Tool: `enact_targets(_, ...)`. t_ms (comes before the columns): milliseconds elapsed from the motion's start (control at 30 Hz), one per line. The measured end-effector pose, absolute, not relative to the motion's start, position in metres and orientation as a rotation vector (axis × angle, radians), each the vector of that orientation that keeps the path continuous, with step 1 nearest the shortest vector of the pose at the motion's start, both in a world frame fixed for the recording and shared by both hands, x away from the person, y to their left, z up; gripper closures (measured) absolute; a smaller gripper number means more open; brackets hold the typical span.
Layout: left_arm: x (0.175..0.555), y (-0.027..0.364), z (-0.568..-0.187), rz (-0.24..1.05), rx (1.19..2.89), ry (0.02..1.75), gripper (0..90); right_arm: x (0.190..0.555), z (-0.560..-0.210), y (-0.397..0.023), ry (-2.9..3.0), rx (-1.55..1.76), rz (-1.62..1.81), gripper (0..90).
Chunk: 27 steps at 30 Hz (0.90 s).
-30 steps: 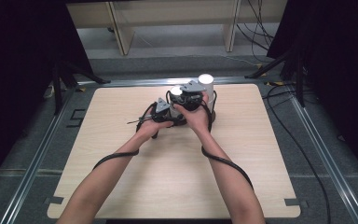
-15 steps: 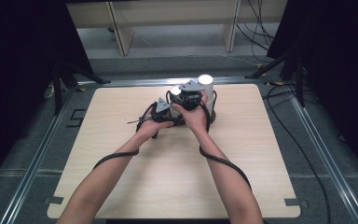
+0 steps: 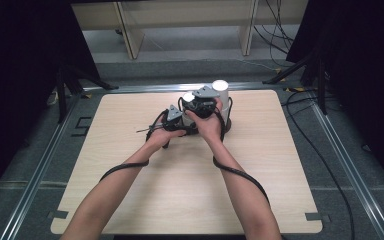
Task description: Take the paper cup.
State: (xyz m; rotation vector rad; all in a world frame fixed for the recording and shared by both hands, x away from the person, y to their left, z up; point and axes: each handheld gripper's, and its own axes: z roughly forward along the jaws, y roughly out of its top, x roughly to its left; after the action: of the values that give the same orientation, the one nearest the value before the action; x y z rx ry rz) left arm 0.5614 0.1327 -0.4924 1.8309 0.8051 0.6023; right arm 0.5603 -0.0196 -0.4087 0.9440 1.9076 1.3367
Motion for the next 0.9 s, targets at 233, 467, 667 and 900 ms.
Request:
enact_targets(233,0.5614,0.1322,-0.4924,0.604,1.832,0.803,20.1,0.5597,-0.4083,-0.0198,1.903,0.954,1.339,35.5)
enact_targets(467,0.5619,0.1336,-0.4917,0.617,1.867,0.791,20.2,0.5598,-0.4099,-0.0161,1.883,0.978,1.308,33.9)
enact_targets(667,0.5619,0.1340,-0.4917,0.617,1.869,0.792,20.5,0.5605,-0.4100,-0.0117,1.877,1.007,1.284,34.1)
enact_targets(900,0.5611,0.1326,-0.4917,0.619,1.864,0.794,21.0,0.5597,-0.4085,-0.0149,1.885,1.073,1.335,35.5)
